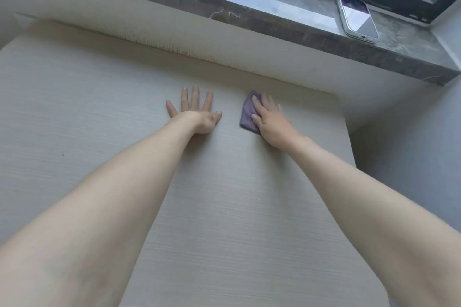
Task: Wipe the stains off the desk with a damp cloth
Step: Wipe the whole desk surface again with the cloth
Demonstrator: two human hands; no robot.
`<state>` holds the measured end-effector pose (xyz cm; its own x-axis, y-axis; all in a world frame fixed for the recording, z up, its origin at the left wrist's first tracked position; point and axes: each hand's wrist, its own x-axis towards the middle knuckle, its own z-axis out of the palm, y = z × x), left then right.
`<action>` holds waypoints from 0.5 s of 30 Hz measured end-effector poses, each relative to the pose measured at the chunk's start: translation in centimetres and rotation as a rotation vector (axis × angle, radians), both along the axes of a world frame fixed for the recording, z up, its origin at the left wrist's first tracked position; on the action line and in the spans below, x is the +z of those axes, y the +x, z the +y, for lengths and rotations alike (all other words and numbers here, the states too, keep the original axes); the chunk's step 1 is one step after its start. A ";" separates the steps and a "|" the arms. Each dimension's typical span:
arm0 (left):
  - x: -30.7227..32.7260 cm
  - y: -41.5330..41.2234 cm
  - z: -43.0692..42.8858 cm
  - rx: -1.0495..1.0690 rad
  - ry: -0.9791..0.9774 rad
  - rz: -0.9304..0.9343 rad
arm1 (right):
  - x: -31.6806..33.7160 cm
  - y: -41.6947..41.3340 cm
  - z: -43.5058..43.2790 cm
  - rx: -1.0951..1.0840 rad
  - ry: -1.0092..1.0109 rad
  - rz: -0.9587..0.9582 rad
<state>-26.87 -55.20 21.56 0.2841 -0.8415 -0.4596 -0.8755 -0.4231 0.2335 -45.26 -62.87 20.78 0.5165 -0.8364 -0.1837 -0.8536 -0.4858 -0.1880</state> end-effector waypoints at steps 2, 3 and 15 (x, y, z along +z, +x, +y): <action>0.1 0.0 0.0 -0.002 0.005 0.009 | -0.1 -0.1 -0.5 -0.170 -0.089 -0.003; 0.1 0.1 -0.1 -0.002 0.008 0.008 | -0.3 0.7 -0.2 -0.229 -0.141 -0.005; 0.2 0.2 -0.1 -0.006 0.015 0.001 | 0.2 4.1 0.9 -0.422 -0.195 -0.068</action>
